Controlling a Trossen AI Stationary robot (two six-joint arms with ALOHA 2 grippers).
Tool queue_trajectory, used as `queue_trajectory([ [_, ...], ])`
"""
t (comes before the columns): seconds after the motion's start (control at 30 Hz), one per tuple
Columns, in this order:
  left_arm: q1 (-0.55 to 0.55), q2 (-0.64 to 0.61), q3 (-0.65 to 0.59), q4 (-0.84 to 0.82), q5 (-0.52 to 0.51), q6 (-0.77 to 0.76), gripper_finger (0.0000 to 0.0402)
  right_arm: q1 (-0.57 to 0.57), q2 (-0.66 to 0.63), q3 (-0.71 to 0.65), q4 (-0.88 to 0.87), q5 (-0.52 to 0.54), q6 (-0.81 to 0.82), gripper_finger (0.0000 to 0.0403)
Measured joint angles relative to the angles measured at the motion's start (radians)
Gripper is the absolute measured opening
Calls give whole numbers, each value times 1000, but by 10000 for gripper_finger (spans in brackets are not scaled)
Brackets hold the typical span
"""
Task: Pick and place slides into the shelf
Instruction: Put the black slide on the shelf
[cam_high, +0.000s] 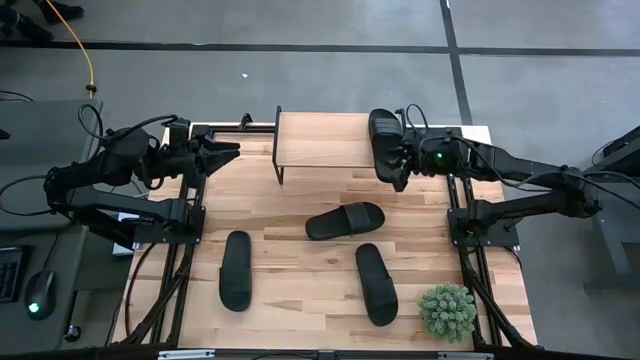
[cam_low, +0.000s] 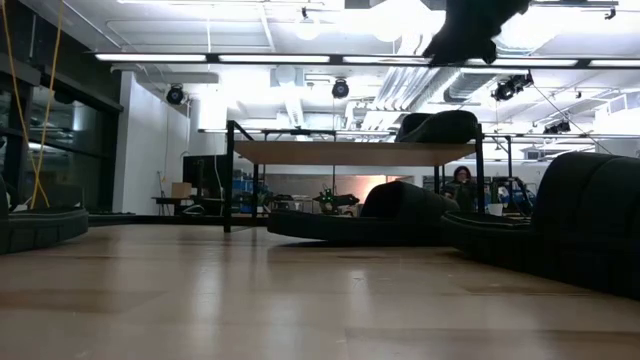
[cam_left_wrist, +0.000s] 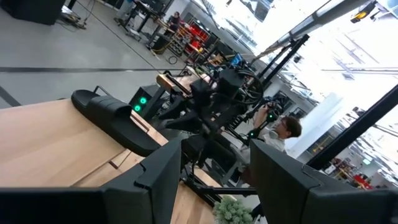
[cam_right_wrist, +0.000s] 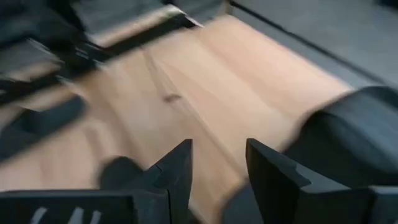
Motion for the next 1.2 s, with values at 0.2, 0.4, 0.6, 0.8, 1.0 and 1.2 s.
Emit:
queue_trajectory([
  [0.2, 0, 32, 0, 0, 55, -24, 177, 55, 2, 0, 67, -87, 205, 140],
  [0.4, 0, 105, 0, 0, 149, -57, 177, 113, 3, 0, 49, -93, 396, 140],
  [0.6, 0, 187, 0, 10, 279, -85, 177, 172, 3, 0, -31, -94, 520, 140],
  [0.8, 0, 225, 0, 15, 347, -76, 177, 206, 3, -18, -101, -93, 653, 140],
  [1.0, 0, 229, 0, 15, 349, -7, 177, 213, 3, -132, 30, -160, 779, 140],
  [1.2, 0, 229, 0, 5, 349, 2, 177, 213, 3, -344, 370, -244, 909, 140],
])
